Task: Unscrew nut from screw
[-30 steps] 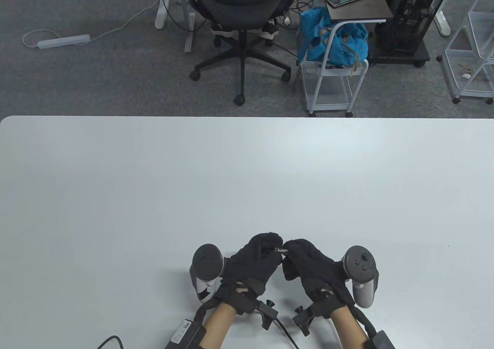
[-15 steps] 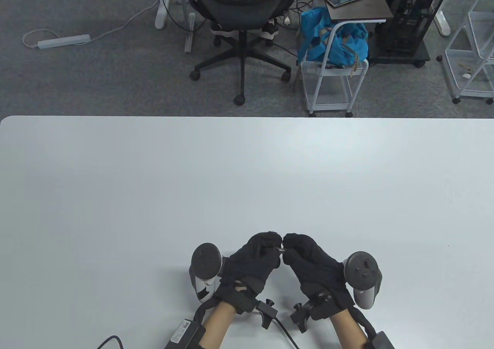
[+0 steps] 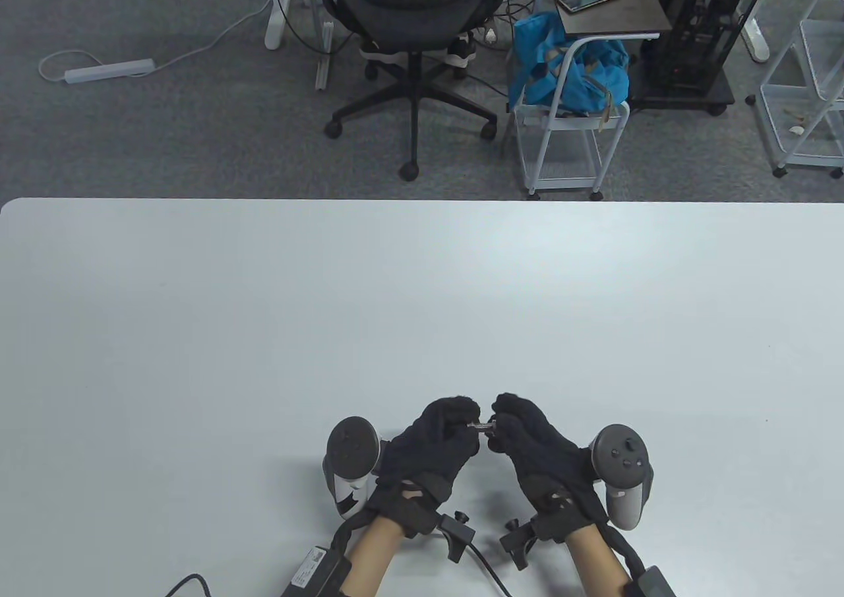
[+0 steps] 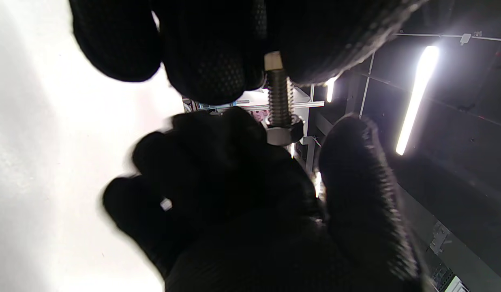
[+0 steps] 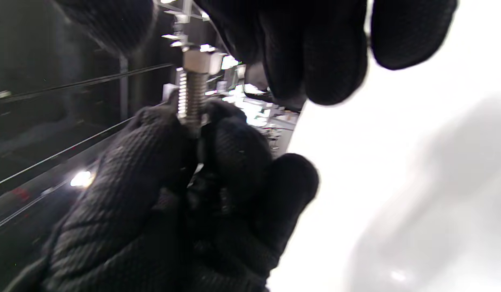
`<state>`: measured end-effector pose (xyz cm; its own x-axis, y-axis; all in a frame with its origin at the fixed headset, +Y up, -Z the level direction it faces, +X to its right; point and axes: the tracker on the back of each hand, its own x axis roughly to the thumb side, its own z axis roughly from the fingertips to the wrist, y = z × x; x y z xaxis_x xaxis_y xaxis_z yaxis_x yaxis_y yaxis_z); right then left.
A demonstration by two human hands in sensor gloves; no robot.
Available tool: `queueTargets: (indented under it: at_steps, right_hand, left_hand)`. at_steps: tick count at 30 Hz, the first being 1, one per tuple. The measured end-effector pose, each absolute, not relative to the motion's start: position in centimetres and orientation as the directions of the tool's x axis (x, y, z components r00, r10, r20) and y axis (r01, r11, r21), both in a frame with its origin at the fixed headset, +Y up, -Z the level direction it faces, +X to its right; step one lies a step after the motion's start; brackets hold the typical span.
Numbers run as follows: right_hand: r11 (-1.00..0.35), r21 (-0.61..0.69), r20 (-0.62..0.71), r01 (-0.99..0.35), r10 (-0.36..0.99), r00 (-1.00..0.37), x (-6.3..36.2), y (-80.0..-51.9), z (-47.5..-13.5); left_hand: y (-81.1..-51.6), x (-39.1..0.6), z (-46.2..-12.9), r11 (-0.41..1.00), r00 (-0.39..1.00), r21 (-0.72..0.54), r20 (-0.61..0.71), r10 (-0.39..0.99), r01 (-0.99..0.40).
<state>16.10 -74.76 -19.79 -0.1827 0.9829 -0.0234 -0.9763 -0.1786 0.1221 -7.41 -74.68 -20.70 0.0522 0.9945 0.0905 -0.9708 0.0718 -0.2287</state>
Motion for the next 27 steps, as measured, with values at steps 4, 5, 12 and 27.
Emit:
queueTargets:
  at_steps: [4,5,12,27]
  right_hand:
    - [-0.168,0.164,-0.039,-0.972,0.983,-0.177,15.9,-74.9,-19.9]
    - [-0.168,0.154,-0.03,-0.974,0.984,-0.174,15.8,-74.8,-19.9]
    - [-0.197,0.17,0.058,-0.966,0.98,-0.189,15.4,-74.0,-19.8]
    - [-0.287,0.079,0.222,-0.955,0.939,-0.264,15.1,-72.6,-19.3]
  left_hand:
    - [-74.4,-7.2,-20.6,0.102,0.075,-0.239,0.118,0.99,-0.966]
    - [-74.4,-7.2,-20.6,0.106,0.077,-0.241,0.123,0.989,-0.965]
    - [-74.7,-7.3,-20.7,0.102,0.079,-0.243,0.1,0.992,-0.965]
    - [-74.9,-7.4,-20.7,0.062,0.048,-0.236,0.062,0.997,-0.97]
